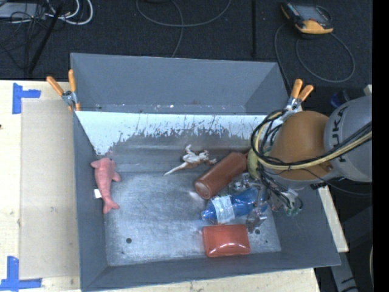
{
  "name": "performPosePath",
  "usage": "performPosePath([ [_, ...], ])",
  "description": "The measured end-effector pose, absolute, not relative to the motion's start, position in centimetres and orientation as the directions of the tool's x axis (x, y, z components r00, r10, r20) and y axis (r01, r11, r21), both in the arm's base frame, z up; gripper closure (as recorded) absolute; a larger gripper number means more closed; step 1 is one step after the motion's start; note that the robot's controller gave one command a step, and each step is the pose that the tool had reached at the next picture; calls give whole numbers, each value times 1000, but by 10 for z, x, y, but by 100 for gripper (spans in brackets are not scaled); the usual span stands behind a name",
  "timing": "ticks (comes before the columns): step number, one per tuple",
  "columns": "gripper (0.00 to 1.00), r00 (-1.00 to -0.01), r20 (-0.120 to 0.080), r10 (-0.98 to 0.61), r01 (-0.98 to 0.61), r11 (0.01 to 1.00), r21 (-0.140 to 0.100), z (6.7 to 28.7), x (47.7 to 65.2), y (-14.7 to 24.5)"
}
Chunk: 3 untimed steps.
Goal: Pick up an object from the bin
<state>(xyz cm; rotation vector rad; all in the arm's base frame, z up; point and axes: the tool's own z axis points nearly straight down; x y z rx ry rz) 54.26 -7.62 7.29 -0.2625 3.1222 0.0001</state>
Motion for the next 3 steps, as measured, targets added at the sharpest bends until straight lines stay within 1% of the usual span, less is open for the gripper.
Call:
performPosePath([
  [2,100,-986,-6,-168,-168,986,0,76,542,-76],
  [3,100,-986,1,-168,-168,986,1,90,541,-76],
])
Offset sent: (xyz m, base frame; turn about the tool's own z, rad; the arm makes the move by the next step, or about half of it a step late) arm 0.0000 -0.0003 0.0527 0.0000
